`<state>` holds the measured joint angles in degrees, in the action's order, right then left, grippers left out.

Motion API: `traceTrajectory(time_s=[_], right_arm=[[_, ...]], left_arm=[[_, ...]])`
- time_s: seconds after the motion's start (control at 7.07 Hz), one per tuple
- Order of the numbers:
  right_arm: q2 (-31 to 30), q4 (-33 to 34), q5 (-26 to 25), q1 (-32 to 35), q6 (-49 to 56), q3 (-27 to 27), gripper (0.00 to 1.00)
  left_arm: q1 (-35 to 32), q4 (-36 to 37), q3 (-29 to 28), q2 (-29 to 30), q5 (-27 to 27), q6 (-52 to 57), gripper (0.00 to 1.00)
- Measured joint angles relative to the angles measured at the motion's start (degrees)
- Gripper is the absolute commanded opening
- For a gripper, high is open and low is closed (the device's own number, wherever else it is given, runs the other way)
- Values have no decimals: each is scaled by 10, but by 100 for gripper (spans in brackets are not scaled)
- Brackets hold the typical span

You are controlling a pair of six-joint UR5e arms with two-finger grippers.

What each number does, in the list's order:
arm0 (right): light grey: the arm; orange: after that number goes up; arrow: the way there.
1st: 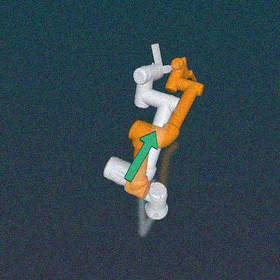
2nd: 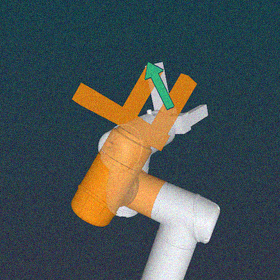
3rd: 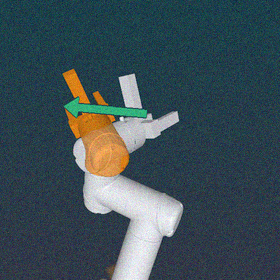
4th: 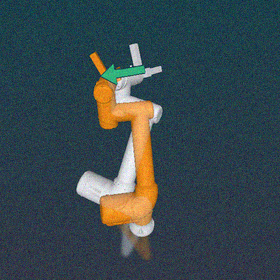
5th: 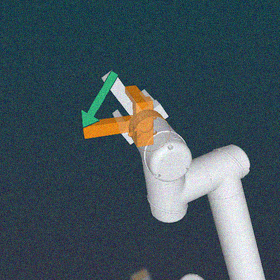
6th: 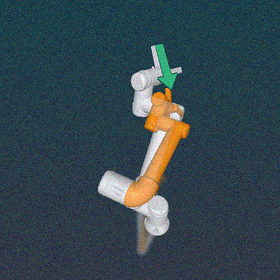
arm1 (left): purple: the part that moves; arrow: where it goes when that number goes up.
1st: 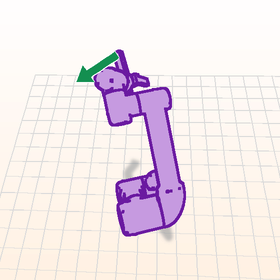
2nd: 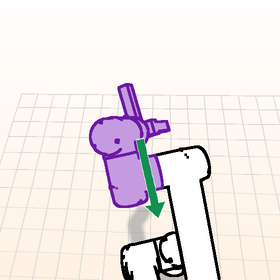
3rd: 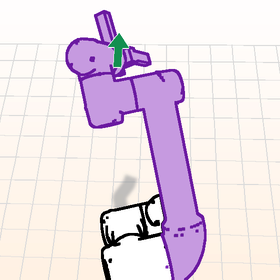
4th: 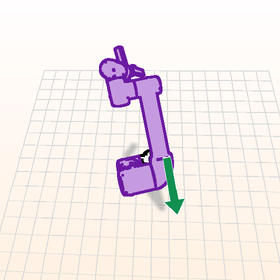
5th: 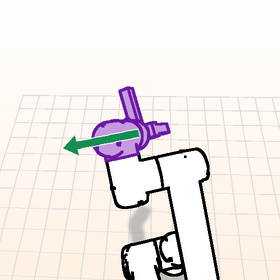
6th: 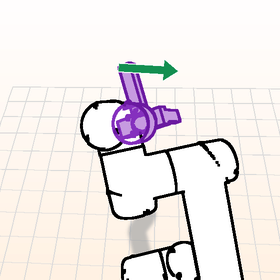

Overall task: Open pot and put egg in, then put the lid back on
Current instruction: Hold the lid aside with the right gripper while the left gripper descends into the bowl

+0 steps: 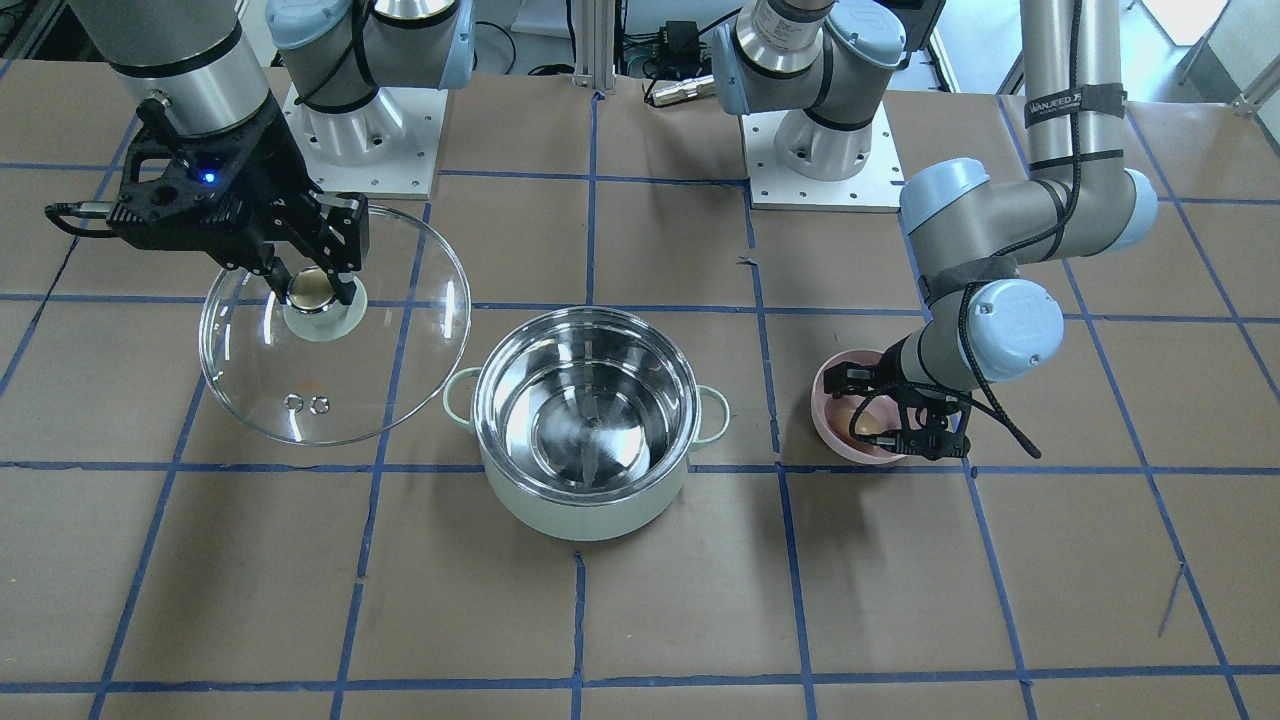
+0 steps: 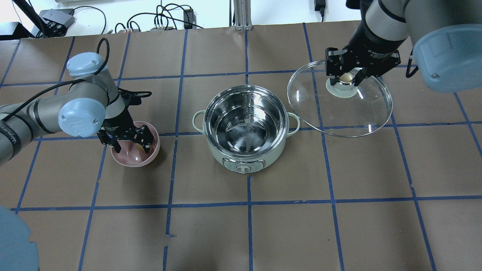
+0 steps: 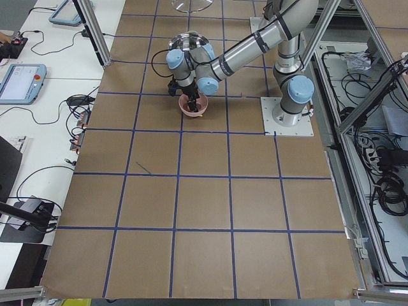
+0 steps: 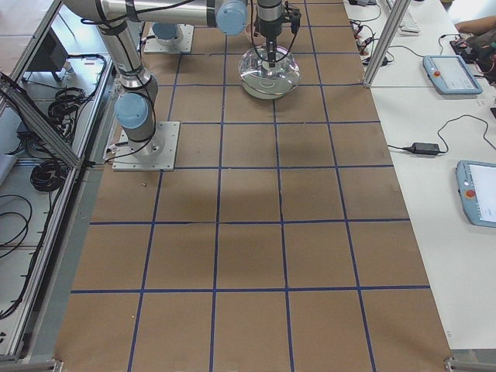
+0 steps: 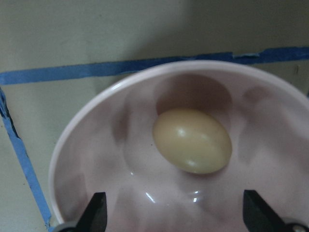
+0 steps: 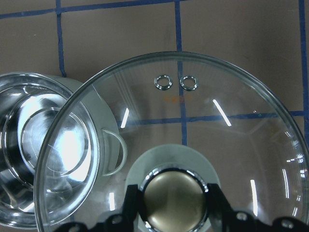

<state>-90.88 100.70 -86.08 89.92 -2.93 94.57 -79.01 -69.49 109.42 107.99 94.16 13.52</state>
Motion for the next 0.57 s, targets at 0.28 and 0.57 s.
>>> traceTrajectory(time_s=[0.28,0.57], right_arm=[[0,2,0,0,1,1,34],[0,2,0,0,1,1,34]], left_arm=[[0,-5,0,0,-1,-2,100],[-1,-9,-1,0,-1,-2,100]])
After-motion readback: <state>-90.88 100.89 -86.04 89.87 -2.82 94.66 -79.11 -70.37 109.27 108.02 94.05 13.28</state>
